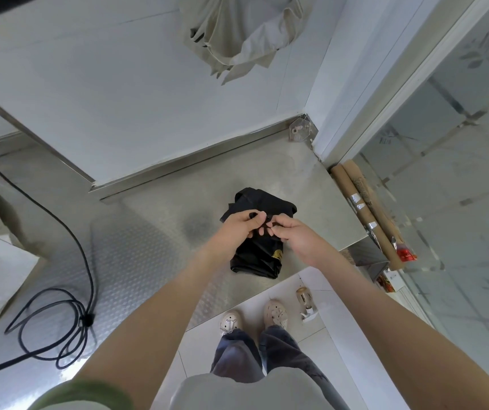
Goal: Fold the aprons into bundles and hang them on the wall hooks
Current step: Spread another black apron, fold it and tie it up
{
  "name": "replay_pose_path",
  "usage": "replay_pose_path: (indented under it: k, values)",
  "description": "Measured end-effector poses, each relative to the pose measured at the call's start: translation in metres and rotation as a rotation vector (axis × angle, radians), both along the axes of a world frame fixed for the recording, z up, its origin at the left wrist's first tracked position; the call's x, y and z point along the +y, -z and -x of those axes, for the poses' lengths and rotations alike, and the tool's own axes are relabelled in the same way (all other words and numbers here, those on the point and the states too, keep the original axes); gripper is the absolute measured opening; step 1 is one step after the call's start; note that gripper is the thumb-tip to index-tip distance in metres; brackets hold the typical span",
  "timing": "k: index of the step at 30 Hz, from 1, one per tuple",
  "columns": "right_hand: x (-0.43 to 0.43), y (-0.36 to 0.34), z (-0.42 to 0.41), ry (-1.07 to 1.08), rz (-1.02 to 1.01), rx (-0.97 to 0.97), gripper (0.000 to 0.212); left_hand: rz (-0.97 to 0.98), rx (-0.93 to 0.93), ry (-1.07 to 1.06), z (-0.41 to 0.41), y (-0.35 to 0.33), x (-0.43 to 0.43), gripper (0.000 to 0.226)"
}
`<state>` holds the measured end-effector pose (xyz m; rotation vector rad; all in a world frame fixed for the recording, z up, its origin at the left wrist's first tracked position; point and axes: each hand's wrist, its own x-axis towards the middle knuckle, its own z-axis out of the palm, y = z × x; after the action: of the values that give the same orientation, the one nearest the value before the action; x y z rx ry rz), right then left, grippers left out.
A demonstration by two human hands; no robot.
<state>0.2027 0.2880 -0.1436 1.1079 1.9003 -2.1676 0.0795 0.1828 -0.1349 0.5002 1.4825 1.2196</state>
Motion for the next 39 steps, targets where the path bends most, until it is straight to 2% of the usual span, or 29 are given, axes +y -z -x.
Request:
replay_pose_path:
  k: [4,8,10,13,18,20,22,24,27,29,30,33,35,37,39]
  values:
    - [0.000,-0.005,0.002,0.060,0.019,-0.094,0.030,0.069,-0.006,0.171,0.010,-0.004,-0.001,0.019]
    - [0.002,-0.006,0.009,0.052,-0.010,-0.237,0.028,0.066,0.097,0.159,0.012,-0.003,-0.002,0.018]
    - [0.002,-0.006,0.008,0.061,-0.020,-0.245,0.030,0.079,0.257,0.190,0.010,-0.002,0.000,0.023]
    - [0.001,-0.009,0.010,0.069,0.004,-0.215,0.033,0.090,0.621,0.297,0.007,-0.003,0.004,0.027]
    - [0.002,-0.016,0.012,0.228,0.095,-0.290,0.028,0.125,1.110,0.271,-0.010,-0.005,0.008,0.009]
    - [0.000,-0.023,0.010,0.166,0.042,-0.342,0.033,0.123,1.271,0.306,-0.016,-0.002,0.007,0.014]
    - [-0.001,-0.024,0.010,0.123,0.002,-0.409,0.040,0.008,1.357,0.314,-0.019,0.003,0.004,0.014]
    - [0.001,-0.021,0.012,0.157,0.044,-0.407,0.039,-0.132,1.382,0.265,-0.017,0.008,0.001,0.013]
    - [0.003,-0.016,0.008,0.209,0.089,-0.310,0.018,-0.163,1.410,0.231,-0.012,0.011,0.000,0.011]
    - [0.001,-0.015,0.003,0.183,0.078,-0.221,0.020,-0.069,1.329,0.247,-0.013,0.006,0.001,0.018]
    - [-0.001,-0.014,0.003,0.177,0.062,-0.198,0.021,0.043,1.269,0.269,-0.014,0.003,0.001,0.022]
    - [0.001,-0.010,0.004,0.233,-0.034,-0.233,0.018,0.266,1.091,0.163,-0.015,0.003,-0.003,0.029]
    - [0.007,-0.007,0.001,0.303,-0.092,-0.296,0.017,0.350,1.012,0.046,-0.011,0.004,-0.008,0.029]
    - [0.010,-0.003,-0.002,0.320,-0.135,-0.318,0.016,0.412,0.988,0.015,-0.008,0.008,-0.011,0.026]
    - [0.010,0.002,-0.002,0.309,-0.207,-0.309,0.014,0.385,0.914,-0.048,-0.006,0.014,-0.010,0.021]
